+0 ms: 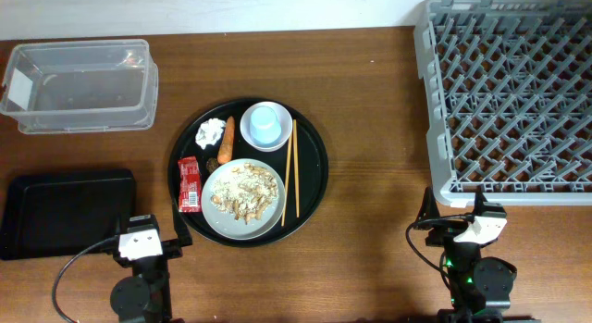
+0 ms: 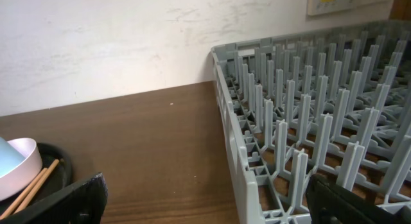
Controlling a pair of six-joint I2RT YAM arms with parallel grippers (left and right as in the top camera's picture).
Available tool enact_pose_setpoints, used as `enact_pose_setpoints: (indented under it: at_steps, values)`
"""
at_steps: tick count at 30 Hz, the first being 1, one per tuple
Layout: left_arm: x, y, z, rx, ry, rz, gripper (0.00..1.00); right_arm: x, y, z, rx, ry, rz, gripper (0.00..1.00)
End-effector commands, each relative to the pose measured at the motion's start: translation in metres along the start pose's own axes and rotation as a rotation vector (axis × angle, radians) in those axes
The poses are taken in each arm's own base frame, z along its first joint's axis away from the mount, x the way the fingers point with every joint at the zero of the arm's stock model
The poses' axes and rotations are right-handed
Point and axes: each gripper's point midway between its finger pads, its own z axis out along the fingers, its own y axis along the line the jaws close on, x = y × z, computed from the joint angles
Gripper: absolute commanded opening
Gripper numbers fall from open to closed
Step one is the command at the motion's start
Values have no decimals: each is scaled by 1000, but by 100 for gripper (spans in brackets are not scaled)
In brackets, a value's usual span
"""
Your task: Sort waste into correct bins and load items into the dishwasher rack
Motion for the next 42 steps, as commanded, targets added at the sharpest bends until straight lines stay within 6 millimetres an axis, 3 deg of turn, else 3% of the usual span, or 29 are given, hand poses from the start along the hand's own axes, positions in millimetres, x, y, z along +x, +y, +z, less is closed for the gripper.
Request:
enact_pose_setpoints:
  at_steps: [1, 4, 5, 6, 7, 9, 12, 14, 19, 22, 27, 33, 38, 42]
  values:
    - [3, 0, 0, 3, 10, 16, 99, 1, -2, 0, 15, 0, 7, 98]
    - [1, -1, 0, 9, 2, 15, 99, 1, -2, 0, 15, 0, 7, 98]
    - [-7, -11, 0, 66, -31, -24, 99, 1, -2, 0, 15, 0, 7, 98]
    - [-29, -41, -7, 257, -113, -124, 99, 1, -2, 0, 15, 0, 7, 98]
    - [-35, -52, -11, 323, -136, -118, 99, 1, -2, 0, 15, 0, 7, 98]
    - [-34, -61, -14, 383, -132, -114, 99, 1, -2, 0, 15, 0, 7, 98]
    - [-10, -64, -13, 391, -26, -135, 99, 1, -2, 0, 15, 0, 7, 98]
    - [-23, -70, -16, 432, -76, -147, 99, 1, -2, 0, 15, 0, 7, 98]
    - [-31, -133, -66, 911, -41, -248, 99, 1, -2, 0, 15, 0, 7, 98]
    - [-35, -150, -94, 1098, -39, -236, 99, 1, -2, 0, 15, 0, 7, 98]
    - [-85, -152, -126, 1231, -149, -264, 99, 1, -2, 0, 15, 0, 7, 98]
    - [-155, -144, -150, 1218, -239, -196, 99, 1, -2, 0, 15, 0, 7, 98]
    - [-202, -134, -137, 1173, -150, -256, 99, 1, -2, 0, 15, 0, 7, 98]
    - [-221, -134, -125, 1206, -93, -255, 99, 1, -2, 0, 15, 0, 7, 98]
